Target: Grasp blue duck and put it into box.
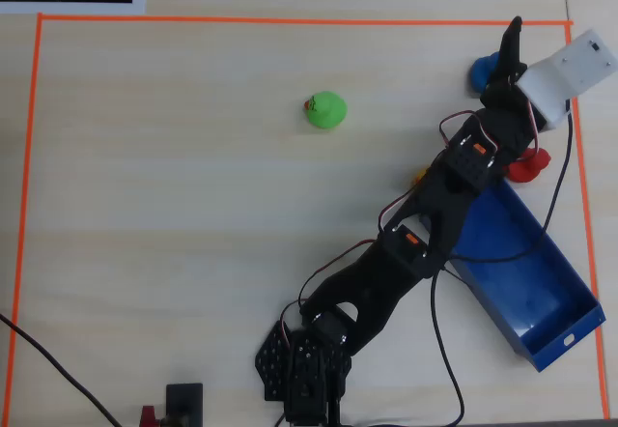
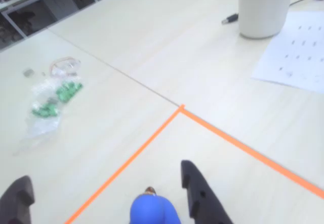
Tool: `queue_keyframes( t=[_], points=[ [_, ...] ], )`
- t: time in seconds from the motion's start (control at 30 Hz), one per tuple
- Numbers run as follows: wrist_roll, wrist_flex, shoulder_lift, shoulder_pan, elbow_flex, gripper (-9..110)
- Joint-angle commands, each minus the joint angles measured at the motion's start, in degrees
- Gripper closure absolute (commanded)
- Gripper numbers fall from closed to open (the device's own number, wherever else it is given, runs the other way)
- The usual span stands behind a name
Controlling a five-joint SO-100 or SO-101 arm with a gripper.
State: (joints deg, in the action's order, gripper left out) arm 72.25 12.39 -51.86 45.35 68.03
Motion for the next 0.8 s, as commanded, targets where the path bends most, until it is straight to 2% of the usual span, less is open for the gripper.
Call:
queue_keyframes(
  t=[0.0,0.77],
  points=[
    [1.9,1.3,1.1,-0.1,-3.9,61],
    [10.5,10.5,14.0,-2.7,-6.0,62]
  ],
)
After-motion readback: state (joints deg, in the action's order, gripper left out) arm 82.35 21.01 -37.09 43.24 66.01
